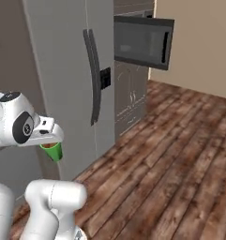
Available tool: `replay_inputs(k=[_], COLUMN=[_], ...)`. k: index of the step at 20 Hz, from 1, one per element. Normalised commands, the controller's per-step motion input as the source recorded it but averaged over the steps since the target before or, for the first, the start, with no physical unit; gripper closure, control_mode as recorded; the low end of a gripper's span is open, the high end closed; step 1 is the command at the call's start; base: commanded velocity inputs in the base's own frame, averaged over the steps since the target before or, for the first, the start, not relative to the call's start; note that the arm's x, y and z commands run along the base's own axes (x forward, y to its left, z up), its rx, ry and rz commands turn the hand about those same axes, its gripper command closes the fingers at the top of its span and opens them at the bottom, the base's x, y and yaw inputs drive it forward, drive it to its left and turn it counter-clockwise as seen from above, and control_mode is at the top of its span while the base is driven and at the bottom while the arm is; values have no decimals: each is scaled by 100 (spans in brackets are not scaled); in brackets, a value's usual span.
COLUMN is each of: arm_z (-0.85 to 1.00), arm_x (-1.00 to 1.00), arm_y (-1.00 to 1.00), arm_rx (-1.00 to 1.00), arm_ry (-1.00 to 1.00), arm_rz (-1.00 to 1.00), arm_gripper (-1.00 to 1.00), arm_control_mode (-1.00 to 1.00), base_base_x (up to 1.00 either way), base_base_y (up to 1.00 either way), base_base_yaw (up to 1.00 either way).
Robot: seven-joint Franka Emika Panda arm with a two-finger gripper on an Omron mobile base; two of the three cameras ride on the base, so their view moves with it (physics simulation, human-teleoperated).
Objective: Place the microwavable item in the microwave. Then, close the microwave door and press the start button.
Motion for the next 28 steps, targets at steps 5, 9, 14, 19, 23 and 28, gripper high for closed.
replay_inputs(k=[5,9,14,19,23,28], arm_z=[0,0,0,0,0,0], arm_x=[0,0,0,0,0,0], arm_y=[0,0,0,0,0,0], arm_rx=[0,0,0,0,0,0], arm_ry=[0,0,0,0,0,0], arm_rz=[0,0,0,0,0,0], arm_gripper=[100,100,100,100,100,100], arm_control_mode=[100,100,100,100,100,100], base_base_x=[98,100,100,100,100,100], base_base_y=[-28,-63,-73,-98,-96,-73], base_base_yaw=[-43,-22,-7,0,0,14])
